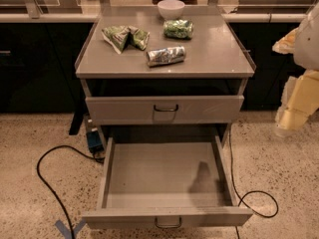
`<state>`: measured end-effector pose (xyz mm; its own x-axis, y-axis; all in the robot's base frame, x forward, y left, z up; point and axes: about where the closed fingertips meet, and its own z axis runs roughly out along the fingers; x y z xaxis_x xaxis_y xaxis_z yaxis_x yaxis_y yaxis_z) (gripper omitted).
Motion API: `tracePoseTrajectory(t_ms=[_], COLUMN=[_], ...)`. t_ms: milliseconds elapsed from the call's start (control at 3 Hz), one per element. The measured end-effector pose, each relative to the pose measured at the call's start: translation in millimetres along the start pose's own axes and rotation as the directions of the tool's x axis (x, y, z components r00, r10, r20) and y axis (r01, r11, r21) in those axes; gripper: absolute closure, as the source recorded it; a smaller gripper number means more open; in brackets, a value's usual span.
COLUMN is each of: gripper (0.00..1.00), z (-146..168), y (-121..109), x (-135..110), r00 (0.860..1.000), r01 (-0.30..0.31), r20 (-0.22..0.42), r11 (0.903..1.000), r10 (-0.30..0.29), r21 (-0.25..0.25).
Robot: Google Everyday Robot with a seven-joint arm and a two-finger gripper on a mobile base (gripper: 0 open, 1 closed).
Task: Place redbull can into middle drawer
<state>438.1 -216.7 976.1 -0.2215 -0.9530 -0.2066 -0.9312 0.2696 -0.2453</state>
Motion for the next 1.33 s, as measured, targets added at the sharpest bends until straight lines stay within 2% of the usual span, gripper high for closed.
tracePoseTrajectory(t_ms=[333,667,1000,1333], gripper=[0.0,0.0,0.0,0.0], z=[0,4,9,7], y=[0,-7,-32,-65], x=[0,-11,-45,-86], r00=[1.0,0.999,0.992,0.978], r01=[0.0,0.025,0.091,0.164], r20=[0.0,0.029,0.078,0.108], r11=[1.0,0.9996,0.9939,0.9784], r10=[0.0,-0.026,-0.096,-0.178], r21=[0.0,0.012,0.063,0.125])
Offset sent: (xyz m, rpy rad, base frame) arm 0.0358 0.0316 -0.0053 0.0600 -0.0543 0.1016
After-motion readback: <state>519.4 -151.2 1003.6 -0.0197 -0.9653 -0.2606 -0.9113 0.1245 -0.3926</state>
